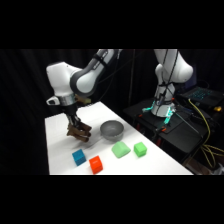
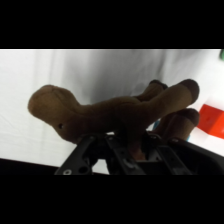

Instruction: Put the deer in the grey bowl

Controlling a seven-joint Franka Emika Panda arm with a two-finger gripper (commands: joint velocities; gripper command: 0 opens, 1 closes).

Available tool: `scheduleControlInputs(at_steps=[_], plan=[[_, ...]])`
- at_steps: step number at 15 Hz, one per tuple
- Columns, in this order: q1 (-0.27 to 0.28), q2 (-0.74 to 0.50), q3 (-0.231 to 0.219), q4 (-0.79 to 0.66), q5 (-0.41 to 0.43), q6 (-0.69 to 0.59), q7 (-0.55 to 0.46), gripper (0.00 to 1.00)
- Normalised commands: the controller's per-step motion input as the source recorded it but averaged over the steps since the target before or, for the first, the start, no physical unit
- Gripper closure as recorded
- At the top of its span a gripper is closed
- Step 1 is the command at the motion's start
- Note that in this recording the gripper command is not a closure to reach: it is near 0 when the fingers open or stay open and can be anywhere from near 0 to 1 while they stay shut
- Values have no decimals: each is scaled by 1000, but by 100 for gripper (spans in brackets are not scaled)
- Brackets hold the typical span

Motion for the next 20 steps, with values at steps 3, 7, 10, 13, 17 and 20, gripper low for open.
scheduleControlInputs(at_steps=[3,7,10,13,17,20], plan=[[126,-767,-149,-443,132,-285,130,45],[162,-653,-179,-577,71,-32,146,45],[168,-542,-158,-676,33,141,160,44],[150,-487,-134,-696,38,216,154,44],[118,-363,-124,-594,44,242,163,44],[94,-285,-106,-487,84,215,127,44]])
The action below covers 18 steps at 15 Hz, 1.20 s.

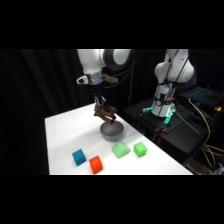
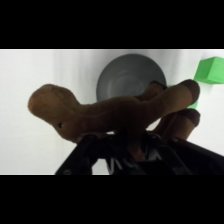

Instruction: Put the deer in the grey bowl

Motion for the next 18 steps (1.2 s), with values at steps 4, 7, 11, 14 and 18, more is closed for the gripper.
scheduleControlInputs(at_steps=[4,7,11,14,18], plan=[[95,-132,-85,-328,78,338,79,44],[108,37,-57,-178,110,338,66,42],[104,110,-36,-66,92,238,59,41],[97,62,-19,41,49,90,66,0],[77,-37,-28,76,-15,-26,50,0]])
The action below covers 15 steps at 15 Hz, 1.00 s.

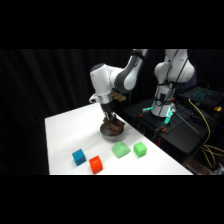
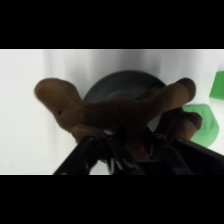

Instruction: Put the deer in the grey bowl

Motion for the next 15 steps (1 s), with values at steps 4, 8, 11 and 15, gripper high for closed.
scheduleControlInputs(at_steps=[4,8,11,15], plan=[[90,-61,-35,127,-102,-142,94,0],[69,-327,-31,112,-77,-335,63,0],[27,-616,-35,149,33,-567,1,0],[49,-445,-34,227,-86,-535,155,0]])
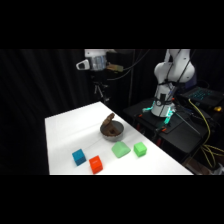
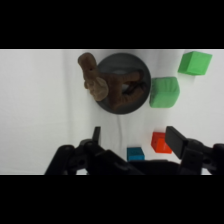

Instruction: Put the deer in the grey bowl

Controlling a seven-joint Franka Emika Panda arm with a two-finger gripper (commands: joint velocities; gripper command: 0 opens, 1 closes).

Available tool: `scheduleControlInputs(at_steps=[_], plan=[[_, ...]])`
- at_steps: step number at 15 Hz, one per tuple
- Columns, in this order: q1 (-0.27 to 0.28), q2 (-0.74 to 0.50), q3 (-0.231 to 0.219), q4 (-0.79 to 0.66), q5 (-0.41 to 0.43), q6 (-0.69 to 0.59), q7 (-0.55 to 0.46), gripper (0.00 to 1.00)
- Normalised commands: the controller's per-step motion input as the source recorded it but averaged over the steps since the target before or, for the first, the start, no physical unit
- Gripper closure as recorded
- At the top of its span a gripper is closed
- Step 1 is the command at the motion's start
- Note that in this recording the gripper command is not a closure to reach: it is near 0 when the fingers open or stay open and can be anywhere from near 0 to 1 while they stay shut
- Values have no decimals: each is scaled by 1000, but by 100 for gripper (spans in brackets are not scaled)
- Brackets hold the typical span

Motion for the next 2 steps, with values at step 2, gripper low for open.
scheduleControlInputs(at_steps=[2], plan=[[58,-218,-16,237,-104,-324,131,0]])
